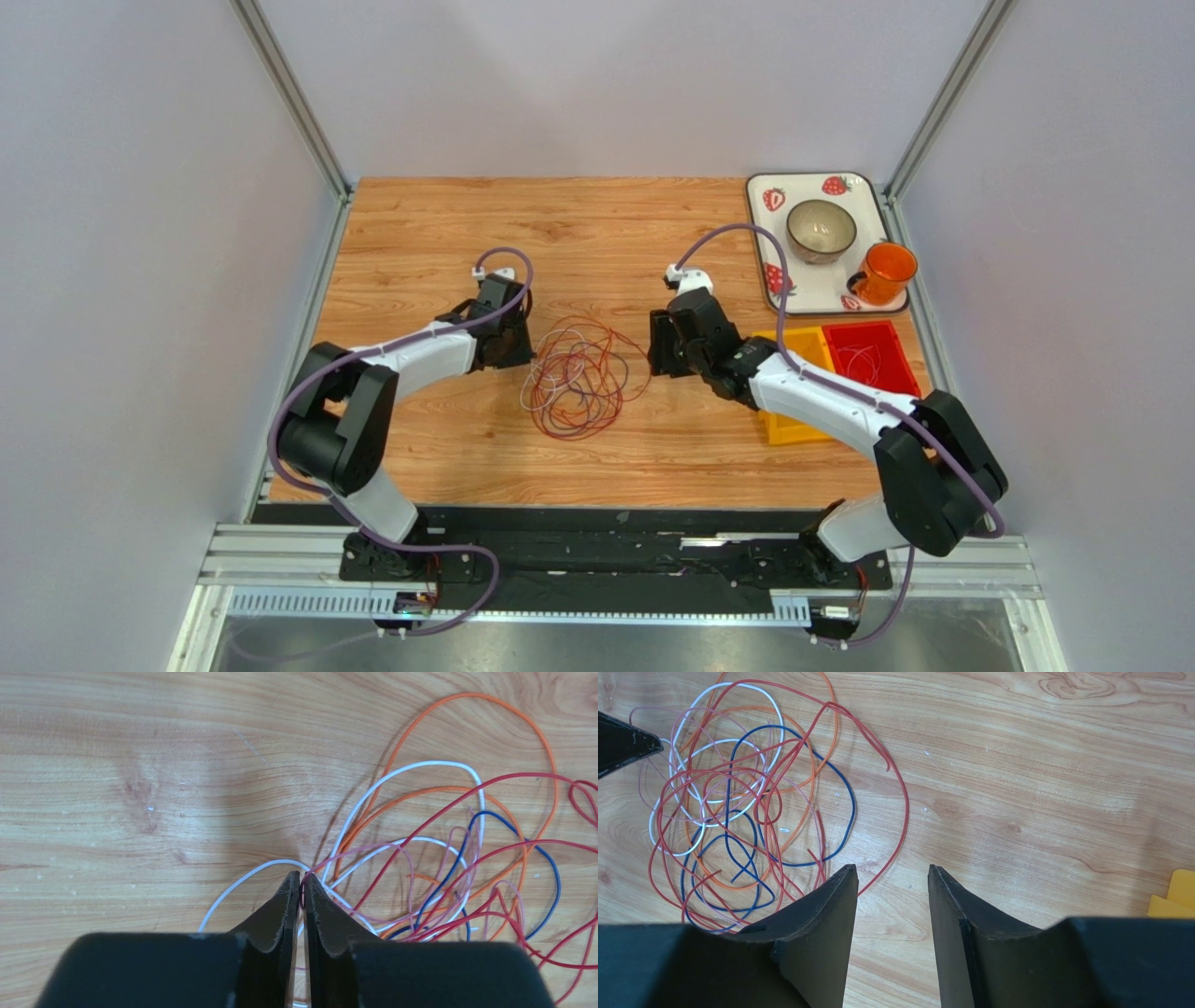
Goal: Untangle the cables
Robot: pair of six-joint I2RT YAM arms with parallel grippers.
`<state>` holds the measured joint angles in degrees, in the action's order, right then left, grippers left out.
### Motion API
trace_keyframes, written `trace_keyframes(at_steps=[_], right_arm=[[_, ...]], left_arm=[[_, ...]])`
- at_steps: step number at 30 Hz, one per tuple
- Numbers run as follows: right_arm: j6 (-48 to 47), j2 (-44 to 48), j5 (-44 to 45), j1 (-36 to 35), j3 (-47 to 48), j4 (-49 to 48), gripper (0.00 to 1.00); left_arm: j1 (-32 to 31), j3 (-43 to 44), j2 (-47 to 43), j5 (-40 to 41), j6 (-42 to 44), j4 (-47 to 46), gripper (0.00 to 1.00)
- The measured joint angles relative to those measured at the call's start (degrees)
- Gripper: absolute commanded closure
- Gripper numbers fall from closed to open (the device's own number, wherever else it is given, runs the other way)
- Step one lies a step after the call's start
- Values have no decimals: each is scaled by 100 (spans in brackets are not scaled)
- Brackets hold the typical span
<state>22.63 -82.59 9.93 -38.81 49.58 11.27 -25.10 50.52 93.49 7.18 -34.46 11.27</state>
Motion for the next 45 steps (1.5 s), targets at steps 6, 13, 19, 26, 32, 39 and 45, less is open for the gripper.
trace_keyframes(at_steps=[6, 13, 19, 26, 32, 39, 45], right_arm=[[-20, -68, -68, 0, 33, -2, 55], [-24, -68, -111, 0, 35, -2, 56], [-24, -68, -118, 0, 35, -24, 56], [-22, -66, -127, 0, 33, -127, 56], [-15, 9, -125, 26, -52, -232, 55], [72, 636, -42, 85, -566, -448, 55], [282, 1300, 216, 177, -992, -612, 53]], left_arm=[[-4, 474, 96, -232, 181, 111, 100], [-101, 861, -463, -201, 444, 813, 100], [-175, 1652, -1980, -50, 560, 1392, 100], [-756, 3451, -3095, 243, 872, 1530, 100], [-1073, 3912, -3635, 240, 1196, 1200, 100], [-1078, 2114, -3799, -70, 833, 737, 100], [-1252, -472, -3224, -697, 4, 304, 100]])
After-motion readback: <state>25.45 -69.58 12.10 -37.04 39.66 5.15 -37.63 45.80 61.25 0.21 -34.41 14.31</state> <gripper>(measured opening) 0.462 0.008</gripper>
